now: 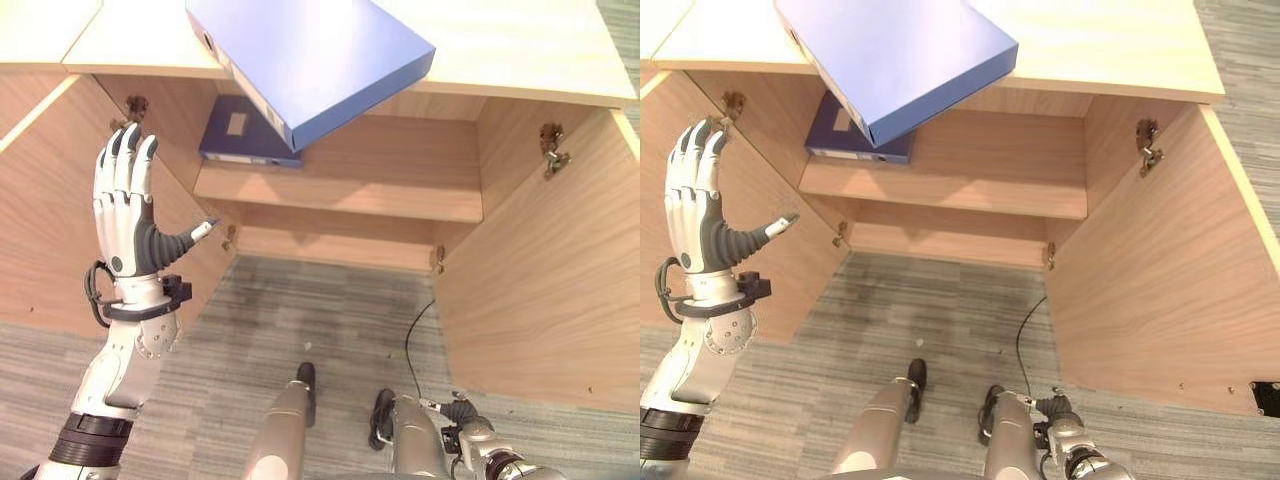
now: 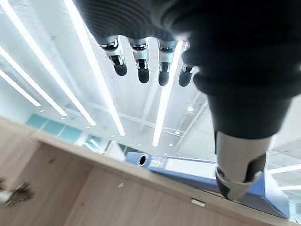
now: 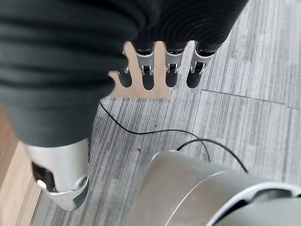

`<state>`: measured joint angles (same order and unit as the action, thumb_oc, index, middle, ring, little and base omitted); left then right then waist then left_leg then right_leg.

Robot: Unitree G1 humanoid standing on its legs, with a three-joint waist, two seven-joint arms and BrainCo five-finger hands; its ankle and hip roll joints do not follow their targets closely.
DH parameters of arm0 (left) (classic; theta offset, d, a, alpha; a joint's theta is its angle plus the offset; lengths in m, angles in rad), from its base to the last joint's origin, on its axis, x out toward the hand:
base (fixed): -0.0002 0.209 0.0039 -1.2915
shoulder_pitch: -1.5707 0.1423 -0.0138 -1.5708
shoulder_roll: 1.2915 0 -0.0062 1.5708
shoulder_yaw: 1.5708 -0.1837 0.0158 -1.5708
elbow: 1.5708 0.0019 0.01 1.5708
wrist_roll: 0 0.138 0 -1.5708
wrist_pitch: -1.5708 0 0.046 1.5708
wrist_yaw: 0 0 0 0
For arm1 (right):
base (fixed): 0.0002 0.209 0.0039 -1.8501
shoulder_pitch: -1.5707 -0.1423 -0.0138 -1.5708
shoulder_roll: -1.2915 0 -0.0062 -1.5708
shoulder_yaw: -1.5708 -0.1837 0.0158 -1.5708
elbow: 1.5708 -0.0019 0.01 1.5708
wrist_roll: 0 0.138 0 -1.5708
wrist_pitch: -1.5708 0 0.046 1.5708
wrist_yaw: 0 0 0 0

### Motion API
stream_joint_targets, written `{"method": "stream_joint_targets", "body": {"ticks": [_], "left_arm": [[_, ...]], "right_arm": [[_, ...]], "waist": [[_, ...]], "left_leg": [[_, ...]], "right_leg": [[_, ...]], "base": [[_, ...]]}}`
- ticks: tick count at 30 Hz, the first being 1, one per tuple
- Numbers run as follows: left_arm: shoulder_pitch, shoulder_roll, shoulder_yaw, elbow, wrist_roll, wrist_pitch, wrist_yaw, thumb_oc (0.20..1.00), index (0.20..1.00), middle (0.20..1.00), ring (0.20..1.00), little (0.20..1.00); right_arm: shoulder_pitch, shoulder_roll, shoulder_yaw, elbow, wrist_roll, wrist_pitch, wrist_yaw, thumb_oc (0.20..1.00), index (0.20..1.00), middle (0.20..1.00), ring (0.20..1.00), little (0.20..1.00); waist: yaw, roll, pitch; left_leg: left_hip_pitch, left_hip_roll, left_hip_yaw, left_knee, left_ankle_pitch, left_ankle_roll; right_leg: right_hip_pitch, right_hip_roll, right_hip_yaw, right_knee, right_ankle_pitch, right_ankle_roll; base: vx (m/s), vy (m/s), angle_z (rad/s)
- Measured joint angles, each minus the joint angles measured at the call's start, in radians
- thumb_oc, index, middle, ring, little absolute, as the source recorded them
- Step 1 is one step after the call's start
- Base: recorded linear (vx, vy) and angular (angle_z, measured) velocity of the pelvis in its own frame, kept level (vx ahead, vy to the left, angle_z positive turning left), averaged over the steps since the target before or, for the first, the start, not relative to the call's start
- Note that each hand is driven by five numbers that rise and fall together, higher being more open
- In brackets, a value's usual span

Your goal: Put the empty folder in the office cabinet

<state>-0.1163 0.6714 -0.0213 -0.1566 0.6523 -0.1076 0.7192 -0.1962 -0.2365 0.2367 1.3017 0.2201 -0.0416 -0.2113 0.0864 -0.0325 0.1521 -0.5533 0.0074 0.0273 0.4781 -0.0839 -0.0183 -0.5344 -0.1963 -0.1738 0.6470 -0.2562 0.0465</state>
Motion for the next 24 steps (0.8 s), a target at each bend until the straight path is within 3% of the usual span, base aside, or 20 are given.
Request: {"method": "stream_joint_targets", "body": {"ticks": [9, 15, 24], "left_arm": [[-0.124, 0.017, -0.058, 0.086, 0.069, 0.062, -0.024, 1.000, 1.000, 1.000, 1.000, 1.000], [-0.207, 0.081, -0.120, 0.129, 0.154, 0.100, -0.035, 1.000, 1.000, 1.000, 1.000, 1.000], [-0.281, 0.083, -0.197, 0.200, 0.200, 0.125, -0.071, 1.000, 1.000, 1.000, 1.000, 1.000]], "right_arm": [[0.017, 0.001, 0.001, 0.003, -0.006, 0.002, 0.025, 1.000, 1.000, 1.000, 1.000, 1.000], [0.027, 0.001, 0.006, 0.000, -0.011, 0.002, 0.038, 1.000, 1.000, 1.000, 1.000, 1.000], [0.023, 0.001, 0.006, -0.005, -0.016, 0.000, 0.050, 1.000, 1.000, 1.000, 1.000, 1.000]], "waist": [[-0.028, 0.002, -0.026], [-0.051, 0.001, -0.026], [-0.061, 0.001, -0.026]], "left_leg": [[0.013, -0.001, -0.004, -0.032, 0.007, 0.004], [0.018, -0.001, -0.004, -0.051, 0.021, 0.002], [0.025, -0.001, -0.002, -0.055, 0.027, -0.002]], "right_leg": [[0.012, 0.001, -0.001, -0.022, 0.005, 0.004], [0.011, 0.002, -0.001, -0.029, 0.010, 0.005], [0.017, 0.007, 0.002, -0.043, 0.024, 0.004]], "base": [[-0.02, 0.009, 0.00], [0.00, 0.000, 0.00], [0.00, 0.001, -0.01]]}}
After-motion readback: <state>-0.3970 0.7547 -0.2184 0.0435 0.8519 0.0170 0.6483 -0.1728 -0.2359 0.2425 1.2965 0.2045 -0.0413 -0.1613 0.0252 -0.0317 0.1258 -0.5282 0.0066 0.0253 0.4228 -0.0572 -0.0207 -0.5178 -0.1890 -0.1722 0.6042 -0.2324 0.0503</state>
